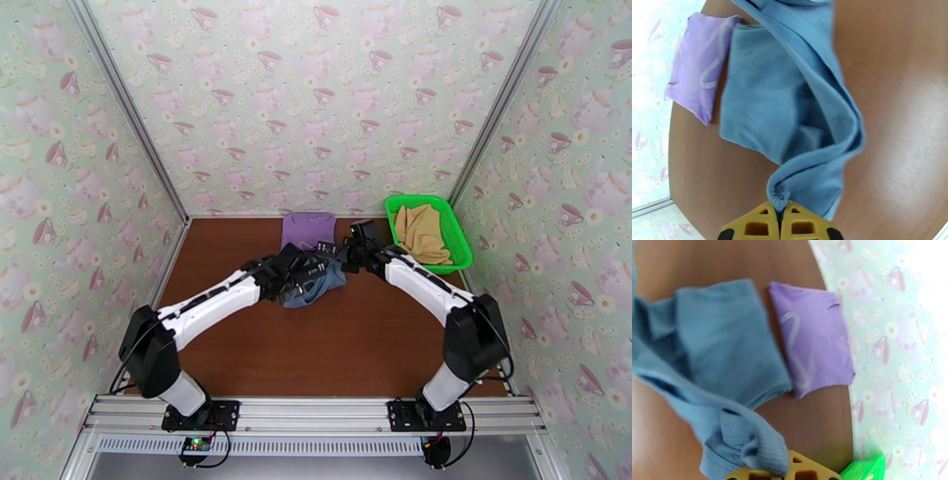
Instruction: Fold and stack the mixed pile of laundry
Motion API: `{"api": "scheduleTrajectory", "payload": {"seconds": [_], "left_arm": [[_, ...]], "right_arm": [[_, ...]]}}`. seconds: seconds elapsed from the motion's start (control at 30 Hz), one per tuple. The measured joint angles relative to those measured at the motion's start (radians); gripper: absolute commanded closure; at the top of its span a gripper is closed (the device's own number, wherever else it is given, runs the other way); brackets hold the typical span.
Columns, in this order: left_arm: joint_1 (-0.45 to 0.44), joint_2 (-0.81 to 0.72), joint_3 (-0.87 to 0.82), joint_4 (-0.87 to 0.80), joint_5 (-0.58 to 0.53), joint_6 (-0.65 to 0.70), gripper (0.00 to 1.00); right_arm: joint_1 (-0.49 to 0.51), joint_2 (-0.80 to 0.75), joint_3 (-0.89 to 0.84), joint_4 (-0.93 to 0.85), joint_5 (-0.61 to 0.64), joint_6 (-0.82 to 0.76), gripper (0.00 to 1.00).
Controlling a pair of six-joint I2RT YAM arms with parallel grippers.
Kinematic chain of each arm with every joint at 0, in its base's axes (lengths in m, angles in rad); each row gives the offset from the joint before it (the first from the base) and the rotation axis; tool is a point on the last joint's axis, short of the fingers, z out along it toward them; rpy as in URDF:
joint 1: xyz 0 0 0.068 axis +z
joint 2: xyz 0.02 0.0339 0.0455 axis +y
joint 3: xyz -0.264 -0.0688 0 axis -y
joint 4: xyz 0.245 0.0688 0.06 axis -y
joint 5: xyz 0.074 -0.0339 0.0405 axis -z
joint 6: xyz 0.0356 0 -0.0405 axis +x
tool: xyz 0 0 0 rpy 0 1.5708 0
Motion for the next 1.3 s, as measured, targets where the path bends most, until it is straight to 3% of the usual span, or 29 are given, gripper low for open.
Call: {"api": "scheduleTrajectory", "payload": {"seconds": [0.23, 0.47, 0.97, 1.23, 1.3], "left_arm": [[0.124, 0.249, 0.241, -0.050, 0.049, 0.116, 1.00], [0.193, 0.464, 0.461, -0.113, 0.078, 0.190, 1.00], [0.245, 0.666, 0.593, -0.077, 0.016, 0.250, 1.00], [0.246, 0.667, 0.586, 0.021, -0.019, 0.275, 1.00], [0.245, 0.667, 0.575, 0.054, -0.026, 0.282, 0.65]], "right_arm": [[-0.015, 0.197, 0.169, 0.047, 0.018, 0.040, 1.00], [-0.035, 0.334, 0.261, 0.083, 0.031, 0.074, 1.00], [-0.031, 0.512, 0.368, 0.076, 0.034, 0.126, 0.99], [-0.027, 0.523, 0.386, 0.072, 0.052, 0.177, 0.58], [-0.027, 0.523, 0.387, 0.070, 0.060, 0.193, 0.53]]}}
